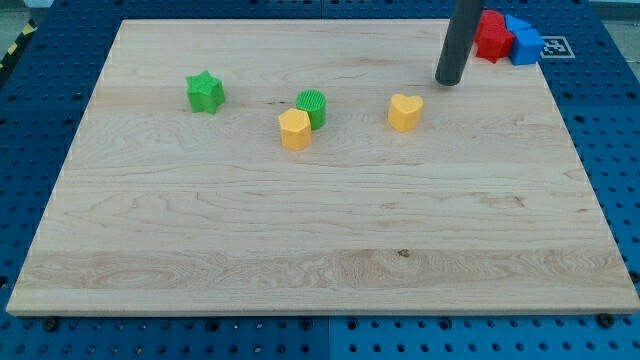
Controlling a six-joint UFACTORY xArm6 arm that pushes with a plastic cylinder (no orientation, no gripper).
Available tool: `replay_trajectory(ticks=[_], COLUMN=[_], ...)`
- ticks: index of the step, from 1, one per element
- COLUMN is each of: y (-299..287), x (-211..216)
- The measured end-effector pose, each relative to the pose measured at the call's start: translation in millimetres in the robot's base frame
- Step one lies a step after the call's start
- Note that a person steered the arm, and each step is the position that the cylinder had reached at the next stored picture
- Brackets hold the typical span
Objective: Move the yellow heart to the center right of the board
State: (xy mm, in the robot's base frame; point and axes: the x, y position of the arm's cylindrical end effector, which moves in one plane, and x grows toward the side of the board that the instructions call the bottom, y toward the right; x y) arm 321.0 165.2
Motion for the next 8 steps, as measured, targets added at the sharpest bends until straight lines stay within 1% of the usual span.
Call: replay_trajectory(ticks=[2,3,4,5,6,7,8], y=[0,-4,-61,-103,-103,-83,-59], x=[7,31,19,15,49,69,65])
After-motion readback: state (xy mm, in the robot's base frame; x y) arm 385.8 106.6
